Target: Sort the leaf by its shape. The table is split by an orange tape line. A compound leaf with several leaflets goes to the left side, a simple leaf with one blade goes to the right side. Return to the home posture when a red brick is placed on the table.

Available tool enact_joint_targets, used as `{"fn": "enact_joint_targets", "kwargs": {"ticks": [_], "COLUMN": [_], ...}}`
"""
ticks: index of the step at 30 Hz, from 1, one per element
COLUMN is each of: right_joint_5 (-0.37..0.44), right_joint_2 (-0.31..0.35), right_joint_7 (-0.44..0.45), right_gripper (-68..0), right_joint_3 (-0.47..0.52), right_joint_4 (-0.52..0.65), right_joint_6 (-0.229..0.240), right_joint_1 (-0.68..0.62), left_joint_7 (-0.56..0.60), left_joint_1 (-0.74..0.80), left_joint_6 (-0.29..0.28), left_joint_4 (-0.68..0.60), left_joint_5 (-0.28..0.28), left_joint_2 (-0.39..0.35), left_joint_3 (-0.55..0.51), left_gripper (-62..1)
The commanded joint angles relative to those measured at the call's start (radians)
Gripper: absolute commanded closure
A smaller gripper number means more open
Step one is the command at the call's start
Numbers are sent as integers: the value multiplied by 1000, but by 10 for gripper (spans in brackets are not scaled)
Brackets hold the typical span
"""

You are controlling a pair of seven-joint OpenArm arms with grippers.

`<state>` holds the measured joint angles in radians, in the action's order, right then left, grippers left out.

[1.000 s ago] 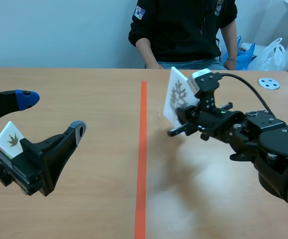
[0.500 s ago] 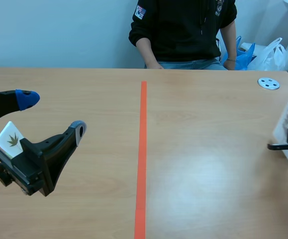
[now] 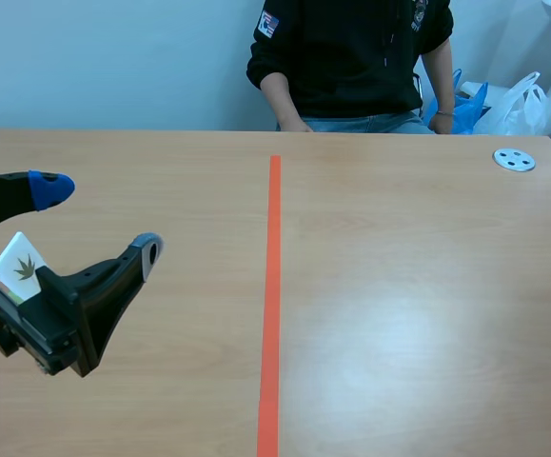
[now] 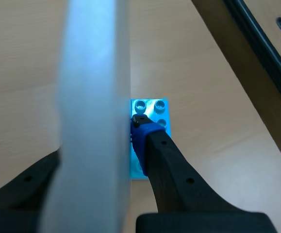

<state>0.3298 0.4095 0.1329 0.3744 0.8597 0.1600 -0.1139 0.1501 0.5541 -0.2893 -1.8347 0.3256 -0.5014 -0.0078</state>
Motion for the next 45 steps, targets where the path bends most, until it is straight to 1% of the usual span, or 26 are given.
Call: {"fn": "enact_joint_targets", "kwargs": {"ticks": [1,11,12,14,17,22,27,29,31,34,37,41,45], "right_joint_5": [17,23,23,24,50,72,106,113,113,113,113,113,137], "right_joint_2": [17,17,17,17,17,17,17,17,17,17,12,-4,-19], "right_joint_7": [16,19,19,19,19,12,-5,-8,-16,-21,-58,-123,-178], "right_gripper": [-75,-84,-98,-153,-275,-434,-621,-674,-679,-679,-679,-679,-679], "right_joint_3": [1,1,1,1,1,1,1,1,1,2,24,90,195], "right_joint_4": [20,20,20,20,20,20,20,24,40,109,224,425,647], "right_joint_6": [-5,-7,-7,-7,-6,-6,-2,-2,-3,-3,-3,-4,-7], "right_joint_1": [16,16,16,16,16,16,13,11,3,-30,-87,-197,-335], "left_joint_7": [18,18,18,18,18,18,18,18,18,17,17,17,17], "left_joint_1": [-3,-3,-3,-3,-3,-3,-3,-3,-3,-3,-3,-3,-3], "left_joint_6": [2,2,2,2,2,2,2,2,2,2,2,2,2], "left_joint_4": [-10,-10,-10,-10,-10,-10,-10,-10,-10,-10,-10,-10,-10], "left_joint_5": [8,8,8,8,8,8,8,8,8,8,8,8,8], "left_joint_2": [-1,-1,-1,-1,-1,-1,-1,-1,-1,-1,-1,-1,-1], "left_joint_3": [2,2,2,2,2,2,2,2,2,2,2,2,2], "left_gripper": [-623,-623,-623,-623,-623,-623,-623,-623,-623,-623,-623,-623,-623]}}
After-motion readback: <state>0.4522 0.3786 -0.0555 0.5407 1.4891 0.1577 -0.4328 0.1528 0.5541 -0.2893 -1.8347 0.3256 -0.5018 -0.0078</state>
